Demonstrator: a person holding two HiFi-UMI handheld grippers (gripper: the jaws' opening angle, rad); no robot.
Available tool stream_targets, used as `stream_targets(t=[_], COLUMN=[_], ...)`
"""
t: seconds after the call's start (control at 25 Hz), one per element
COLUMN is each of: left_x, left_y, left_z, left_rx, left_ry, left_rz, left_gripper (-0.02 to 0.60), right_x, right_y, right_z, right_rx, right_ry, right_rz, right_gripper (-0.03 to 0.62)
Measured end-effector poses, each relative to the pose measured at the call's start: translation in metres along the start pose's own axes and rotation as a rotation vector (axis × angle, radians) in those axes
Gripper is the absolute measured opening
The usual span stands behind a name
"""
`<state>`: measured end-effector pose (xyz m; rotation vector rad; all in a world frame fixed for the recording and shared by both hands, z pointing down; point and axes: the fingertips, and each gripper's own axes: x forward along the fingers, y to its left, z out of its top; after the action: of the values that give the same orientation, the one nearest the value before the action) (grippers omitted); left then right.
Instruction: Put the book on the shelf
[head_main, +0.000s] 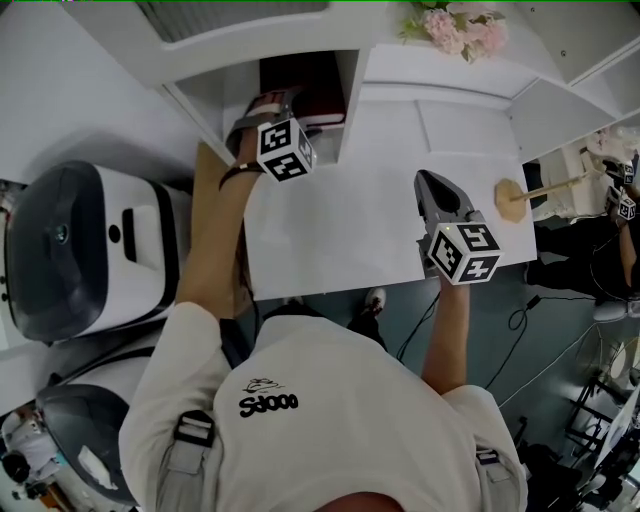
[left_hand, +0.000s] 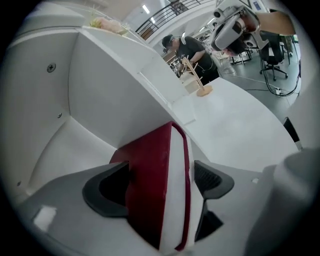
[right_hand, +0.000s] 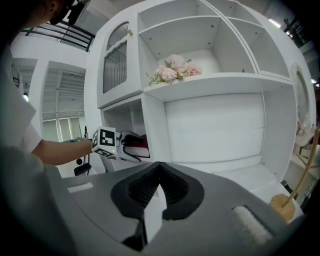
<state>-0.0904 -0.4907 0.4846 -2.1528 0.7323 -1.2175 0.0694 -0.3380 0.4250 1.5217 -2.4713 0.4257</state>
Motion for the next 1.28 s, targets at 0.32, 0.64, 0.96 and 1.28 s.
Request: stream_targets(t=[0.32,0.64,0.96,1.28], left_x=[-0.013,-0.090,-0.182,-0.241], left_y=[0.007,0.024,0.029,0.013], left_z=[0.001,-0.008,-0.016,-0.011], left_rx=[-0.097,-0.486,-0.873,-0.871], left_ry=[-0.037,-0.190,-0.393,-0.369], left_rz=[0.015,0.191,0.378,0.504], left_gripper=[0.436,0.257,0.061,0.015], right_x=[0.001,-0.007,-0.013,-0.022], right_y=[0.011,0.016,0.030,0.044], right_z=[0.004,0.028,0.064,0.089], right_rx=[-0.028,-0.108,-0.206,-0.271], right_ry=[0.003,-0.027,-0.102,-0.174], right_rz=[0.045,0.077,0.113,0.157], right_gripper=[0.002,0.002,0.002,0.002])
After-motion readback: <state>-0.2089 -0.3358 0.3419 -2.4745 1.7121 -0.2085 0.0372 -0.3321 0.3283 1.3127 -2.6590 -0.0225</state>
